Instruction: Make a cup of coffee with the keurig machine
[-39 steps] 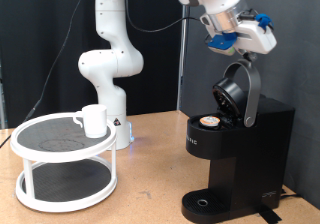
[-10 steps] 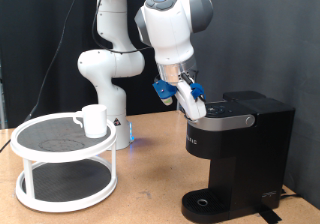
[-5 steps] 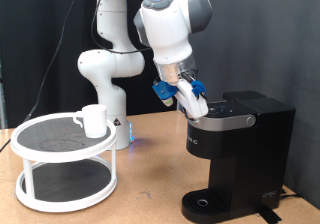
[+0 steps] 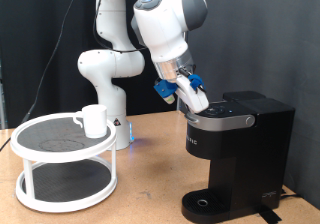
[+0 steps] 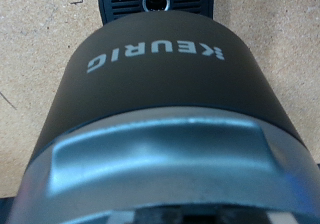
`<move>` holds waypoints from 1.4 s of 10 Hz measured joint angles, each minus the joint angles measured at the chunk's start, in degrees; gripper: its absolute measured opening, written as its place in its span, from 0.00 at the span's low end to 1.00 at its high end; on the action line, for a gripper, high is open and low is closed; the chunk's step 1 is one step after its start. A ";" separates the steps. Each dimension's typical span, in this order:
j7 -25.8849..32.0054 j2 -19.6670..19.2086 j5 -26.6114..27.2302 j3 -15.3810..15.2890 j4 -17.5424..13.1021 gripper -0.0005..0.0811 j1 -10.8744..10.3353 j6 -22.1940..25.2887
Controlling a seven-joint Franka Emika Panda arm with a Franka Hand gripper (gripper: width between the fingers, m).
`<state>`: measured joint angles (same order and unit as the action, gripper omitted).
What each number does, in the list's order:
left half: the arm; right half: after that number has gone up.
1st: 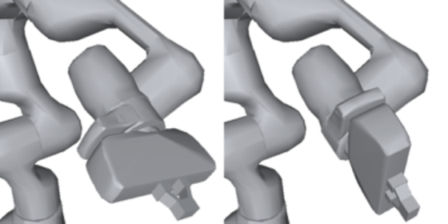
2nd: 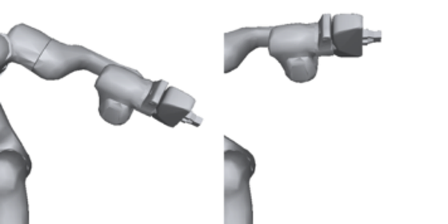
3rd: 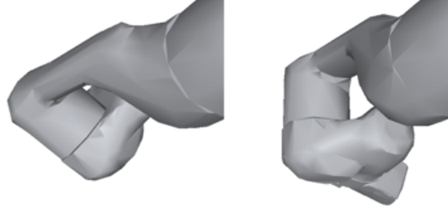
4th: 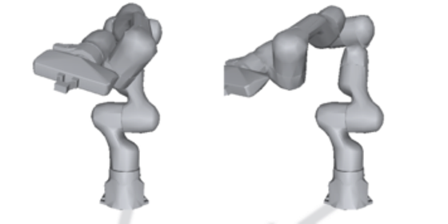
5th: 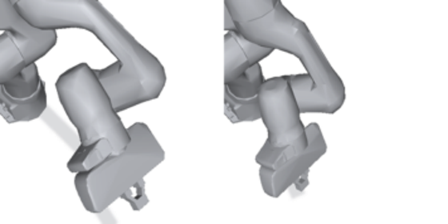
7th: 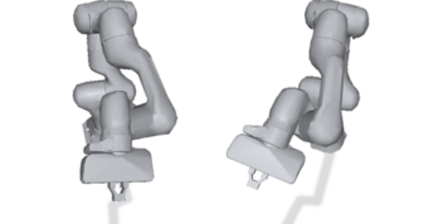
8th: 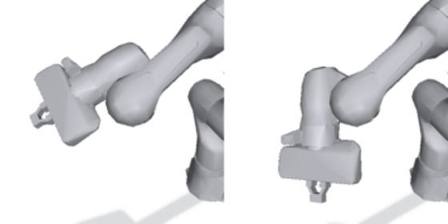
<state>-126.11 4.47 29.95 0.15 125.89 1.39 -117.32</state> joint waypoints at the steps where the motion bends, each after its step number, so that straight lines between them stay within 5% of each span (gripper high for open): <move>1: 0.55 1.29 1.77 0.02 1.19 0.01 0.02 -1.33; 5: 4.60 8.63 7.72 1.33 4.66 0.01 0.04 0.74; 8: 5.72 9.21 9.81 1.54 5.92 0.01 0.04 0.56; 10: 6.09 12.57 13.34 2.50 10.12 0.01 0.22 0.15; 14: 6.63 19.84 11.63 3.89 17.41 0.01 1.72 3.77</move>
<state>-119.48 24.31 41.58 4.04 143.30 3.12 -113.55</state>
